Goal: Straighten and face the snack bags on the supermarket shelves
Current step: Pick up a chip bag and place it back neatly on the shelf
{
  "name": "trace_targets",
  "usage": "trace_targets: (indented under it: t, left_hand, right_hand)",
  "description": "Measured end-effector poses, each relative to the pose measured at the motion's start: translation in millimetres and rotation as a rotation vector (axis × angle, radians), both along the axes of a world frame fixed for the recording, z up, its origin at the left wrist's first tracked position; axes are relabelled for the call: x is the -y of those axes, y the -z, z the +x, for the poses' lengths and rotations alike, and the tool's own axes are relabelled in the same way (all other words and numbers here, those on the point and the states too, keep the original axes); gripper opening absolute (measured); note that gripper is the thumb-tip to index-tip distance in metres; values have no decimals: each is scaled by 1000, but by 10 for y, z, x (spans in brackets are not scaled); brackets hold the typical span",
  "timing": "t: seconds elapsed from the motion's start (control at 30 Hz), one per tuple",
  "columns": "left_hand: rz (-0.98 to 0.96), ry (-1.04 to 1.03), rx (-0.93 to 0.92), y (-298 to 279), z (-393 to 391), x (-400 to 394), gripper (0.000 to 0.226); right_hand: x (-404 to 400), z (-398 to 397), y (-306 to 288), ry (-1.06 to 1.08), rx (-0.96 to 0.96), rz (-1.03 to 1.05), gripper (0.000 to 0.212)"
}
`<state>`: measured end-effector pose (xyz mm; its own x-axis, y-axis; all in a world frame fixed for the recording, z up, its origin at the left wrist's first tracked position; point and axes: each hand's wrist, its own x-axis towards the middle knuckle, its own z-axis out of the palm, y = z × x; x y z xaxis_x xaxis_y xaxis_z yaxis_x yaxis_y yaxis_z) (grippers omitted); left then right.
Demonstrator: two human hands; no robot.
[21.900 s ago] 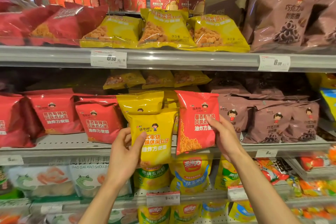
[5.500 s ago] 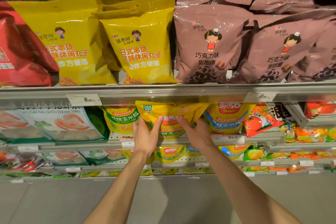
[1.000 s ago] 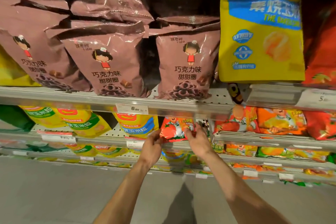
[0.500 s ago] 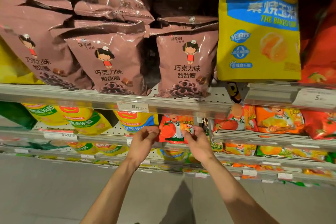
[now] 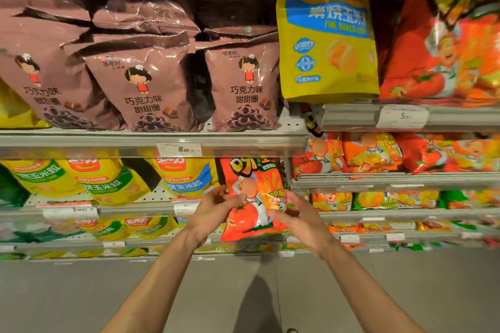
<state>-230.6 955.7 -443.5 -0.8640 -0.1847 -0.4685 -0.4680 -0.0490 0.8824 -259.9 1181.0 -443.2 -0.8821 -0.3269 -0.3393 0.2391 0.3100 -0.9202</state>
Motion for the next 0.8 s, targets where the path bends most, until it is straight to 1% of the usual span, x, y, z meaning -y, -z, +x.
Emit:
trace_targets:
  t: [0.03,0.07,0.1,0.17,0.2,0.27,0.3,0.37,0.43,0.5,0.53,0.57,0.67,0.73,0.8]
  left_hand:
    - [2,11,-8,-3,34,-24,50]
    - [4,23,-14,1,71,-42,53]
    - [8,34,-23,-4,109,-61,59]
    - [-17,67,-29,-33,197,-97,73]
    - [-28,88,-37,-51,248,-125,72]
    - [-4,101,-59,-82,378,-212,59]
    - [7,100,-69,-96,445,-261,57]
    - [-6,105,-88,-136,562,-352,60]
    - [-46,118,-119,-202,638,-423,64]
    - [-87,143,-154,-271,685,-473,68]
    - [-101,154,-172,-316,701,-498,69]
    - [-110,159,-193,-371,713,-527,70]
    - [-144,155,-291,-585,714,-630,74]
    - [-154,153,-360,-765,692,-709,82]
    - [-159,147,-430,-942,643,-765,84]
  right_hand:
    - [-57,29,-21,-16,0,7,40]
    - [-112,64,-49,-28,-1,19,39]
    - [-164,94,-65,-33,-1,24,34]
    - [-257,149,-104,-25,17,27,17]
    - [-293,176,-143,-28,27,24,11]
    - [-389,212,-174,-61,38,34,5]
    - [-442,220,-178,-88,40,38,6]
    - [-520,250,-239,-132,42,50,10]
    - [-601,274,-285,-177,11,76,10]
    - [-678,303,-361,-185,-39,102,15]
    - [-718,301,-401,-177,-53,104,15]
    - [-758,297,-442,-181,-68,103,10]
    - [-861,299,-640,-184,-117,58,7]
    - [-919,280,-817,-164,-147,37,21]
    - [-966,256,-1006,-178,-162,-21,19]
